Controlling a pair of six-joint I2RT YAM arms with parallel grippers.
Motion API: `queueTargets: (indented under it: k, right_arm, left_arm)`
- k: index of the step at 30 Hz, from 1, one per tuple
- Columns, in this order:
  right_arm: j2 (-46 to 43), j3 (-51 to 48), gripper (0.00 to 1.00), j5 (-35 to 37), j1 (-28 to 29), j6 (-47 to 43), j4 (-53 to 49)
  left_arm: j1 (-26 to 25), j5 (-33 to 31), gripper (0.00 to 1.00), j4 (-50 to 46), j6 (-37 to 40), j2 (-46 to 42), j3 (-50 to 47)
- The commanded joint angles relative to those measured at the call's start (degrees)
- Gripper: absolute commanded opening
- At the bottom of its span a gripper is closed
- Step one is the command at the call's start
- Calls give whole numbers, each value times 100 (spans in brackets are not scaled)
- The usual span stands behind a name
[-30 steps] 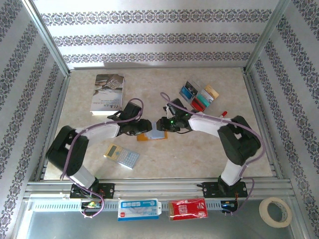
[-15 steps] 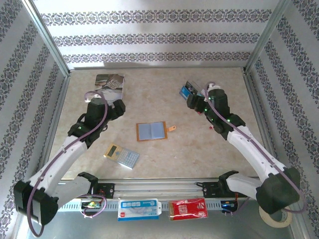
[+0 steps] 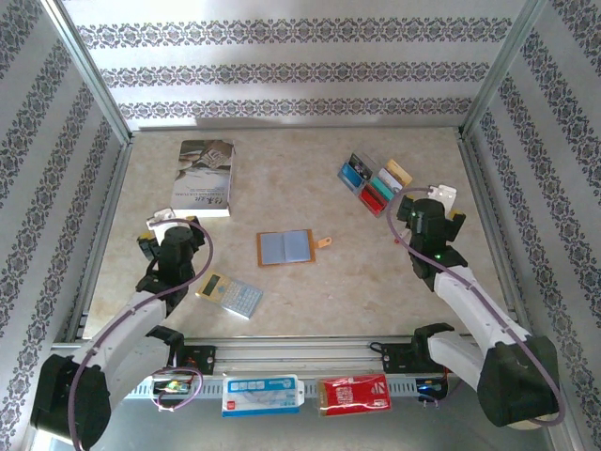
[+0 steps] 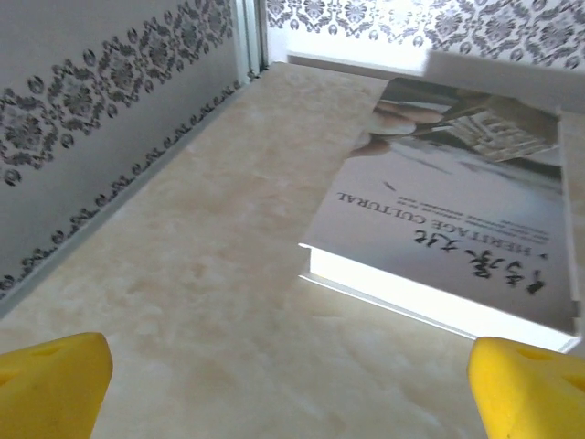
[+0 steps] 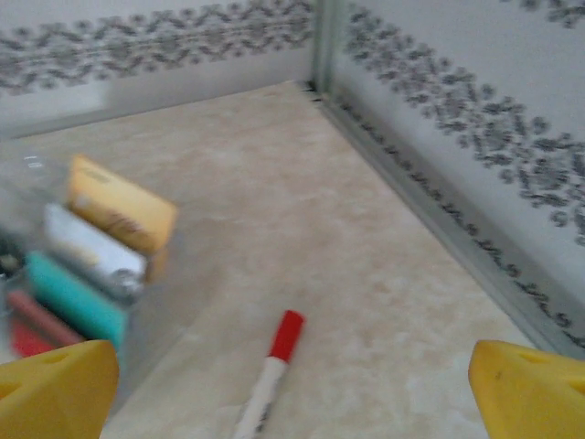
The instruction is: Take the credit cards out of the card holder
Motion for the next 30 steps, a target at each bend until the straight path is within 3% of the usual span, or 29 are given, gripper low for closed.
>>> queueTargets:
  k: [1, 7, 12, 16, 21, 23, 28, 30]
  right_arm:
    - [292, -330, 98, 702, -207, 66, 769]
    - [1097, -905, 98, -78, -350, -698, 2660]
    - [1827, -610, 98, -414, -387, -1017, 2960]
    - [1996, -558, 98, -1071, -536, -1062, 3187]
    - [2420, -1021, 98, -2072, -701, -1116, 4596]
    - [2507, -1037, 98, -2303, -707, -1193, 4690]
    - [2873, -1037, 98, -2389, -708, -1213, 5130]
    - [2868, -1031, 98, -2372, -710, -1216, 5010]
  left_arm:
    - [142, -360, 100, 1385, 796, 207, -137]
    - [798, 1160, 100, 2795, 985, 845, -631]
    - [1252, 2399, 100, 3457, 1180, 1780, -580]
    - [1376, 2927, 100, 4013, 1296, 2319, -511]
    - [1465, 3454, 100, 4420, 1411, 2900, -317]
    - [1483, 3609, 100, 4620, 1425, 3214, -252]
    - [1529, 3744, 100, 5010, 1456, 4036, -37]
    - [1528, 3728, 100, 4746, 1436, 4044, 75]
